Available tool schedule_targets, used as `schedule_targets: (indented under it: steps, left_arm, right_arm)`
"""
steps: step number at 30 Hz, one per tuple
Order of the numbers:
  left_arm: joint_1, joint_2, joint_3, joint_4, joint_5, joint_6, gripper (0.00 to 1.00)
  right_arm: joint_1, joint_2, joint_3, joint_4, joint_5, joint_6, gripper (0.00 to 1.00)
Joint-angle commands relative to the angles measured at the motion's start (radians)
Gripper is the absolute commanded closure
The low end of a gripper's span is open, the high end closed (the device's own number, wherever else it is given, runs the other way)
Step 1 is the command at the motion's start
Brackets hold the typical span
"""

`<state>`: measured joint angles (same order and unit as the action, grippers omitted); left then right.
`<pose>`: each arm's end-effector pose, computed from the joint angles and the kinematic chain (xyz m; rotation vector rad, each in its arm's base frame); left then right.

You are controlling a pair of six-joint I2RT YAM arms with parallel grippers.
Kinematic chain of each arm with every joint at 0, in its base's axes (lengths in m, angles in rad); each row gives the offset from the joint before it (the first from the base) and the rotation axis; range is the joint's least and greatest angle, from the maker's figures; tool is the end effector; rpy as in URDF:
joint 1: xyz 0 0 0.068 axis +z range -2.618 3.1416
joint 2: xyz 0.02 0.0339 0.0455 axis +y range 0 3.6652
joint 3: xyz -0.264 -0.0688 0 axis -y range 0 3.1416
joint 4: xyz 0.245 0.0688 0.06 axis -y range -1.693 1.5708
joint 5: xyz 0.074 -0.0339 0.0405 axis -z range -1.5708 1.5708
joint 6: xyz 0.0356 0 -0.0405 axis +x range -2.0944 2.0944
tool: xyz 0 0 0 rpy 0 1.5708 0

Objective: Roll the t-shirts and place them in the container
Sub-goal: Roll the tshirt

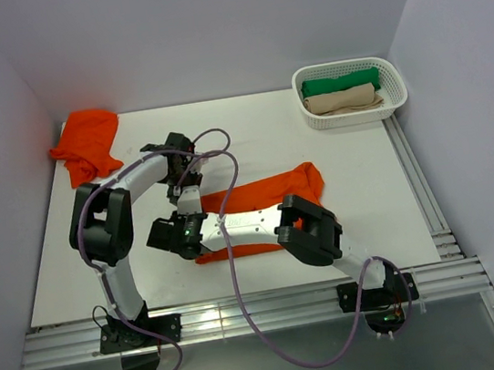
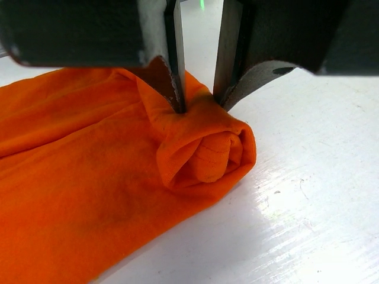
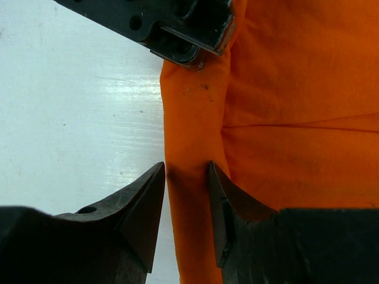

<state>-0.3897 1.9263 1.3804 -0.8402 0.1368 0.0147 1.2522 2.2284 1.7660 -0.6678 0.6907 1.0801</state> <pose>0.3427 -0.1460 0.1777 0.6160 2.9109 -0.2516 0.1690 0.4399 0.1751 -0.0133 2.3472 0.1502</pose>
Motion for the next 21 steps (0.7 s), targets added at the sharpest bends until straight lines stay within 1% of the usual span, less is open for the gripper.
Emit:
schedule_targets:
  steps: [1, 5, 13, 16, 17, 18, 21]
  left_arm:
    - [-0.008, 0.002, 0.040, -0.005, -0.011, 0.008, 0.70]
    - [-0.009, 0.002, 0.051, -0.011, -0.009, 0.010, 0.66]
    - [-0.009, 0.010, 0.078, -0.030, -0.011, 0.013, 0.62]
    - [-0.009, 0.013, 0.101, -0.043, -0.005, 0.016, 0.59]
    - [-0.008, 0.013, 0.117, -0.054, 0.001, 0.018, 0.55]
    - [-0.008, 0.013, 0.123, -0.056, 0.003, 0.019, 0.53]
    - [-0.003, 0.010, 0.164, -0.083, 0.029, 0.030, 0.45]
  right_arm:
    - [0.003, 0.020, 0.006, -0.026, 0.020, 0.027, 0.57]
    - [0.004, 0.042, 0.026, -0.078, 0.012, 0.043, 0.54]
    - [0.004, 0.079, 0.041, -0.113, -0.011, 0.052, 0.52]
    - [0.003, 0.097, 0.058, -0.133, -0.022, 0.055, 0.52]
    - [0.003, 0.100, 0.062, -0.136, -0.025, 0.055, 0.52]
    - [0.001, 0.100, 0.061, -0.139, -0.025, 0.058, 0.52]
    - [-0.005, 0.064, 0.009, -0.078, -0.054, 0.058, 0.61]
